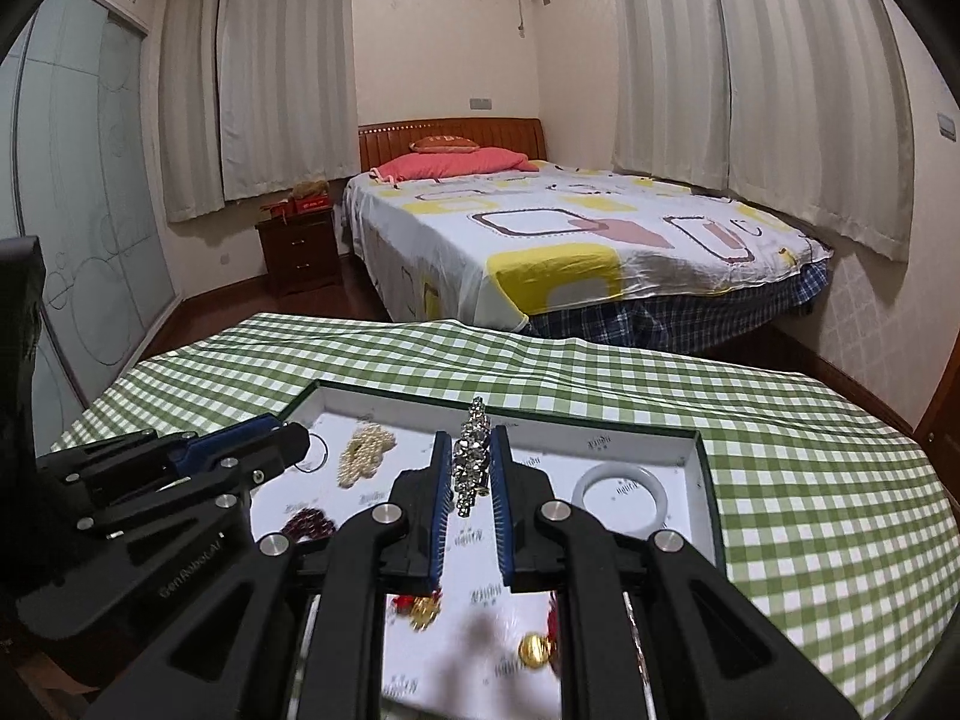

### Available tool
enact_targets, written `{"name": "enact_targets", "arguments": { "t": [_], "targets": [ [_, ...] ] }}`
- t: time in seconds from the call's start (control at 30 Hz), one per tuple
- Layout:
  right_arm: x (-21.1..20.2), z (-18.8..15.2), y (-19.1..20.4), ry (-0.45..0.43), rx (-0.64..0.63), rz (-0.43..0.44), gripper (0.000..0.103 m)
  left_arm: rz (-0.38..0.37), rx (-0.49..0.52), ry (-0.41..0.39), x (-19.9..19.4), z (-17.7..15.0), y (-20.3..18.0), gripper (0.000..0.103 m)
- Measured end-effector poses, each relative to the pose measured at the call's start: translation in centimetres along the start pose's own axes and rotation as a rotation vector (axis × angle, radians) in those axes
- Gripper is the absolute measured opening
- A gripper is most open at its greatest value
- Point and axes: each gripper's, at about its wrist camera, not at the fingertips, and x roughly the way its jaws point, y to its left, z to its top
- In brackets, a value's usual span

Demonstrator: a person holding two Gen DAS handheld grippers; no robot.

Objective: Organize jewelry
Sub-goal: 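Carry the pearl ring and silver brooch over the green box with both tools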

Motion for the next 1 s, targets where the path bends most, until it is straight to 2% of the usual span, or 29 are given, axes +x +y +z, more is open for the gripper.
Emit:
{"name": "enact_targets", "arguments": {
  "t": [0.4, 1.0],
  "targets": [
    [6.0, -1.5, -0.9, 0.125, 0.029, -0.016, 0.014, 0.024, -0.015, 0.117, 6.4, -0.6, 1.6, 0.015],
    [8.7, -1.5, -0.8, 0.281, 0.044, -0.054, 0.014, 0.030, -0.008, 0.209, 8.9, -0.5, 1.3, 0.015]
  ]
}}
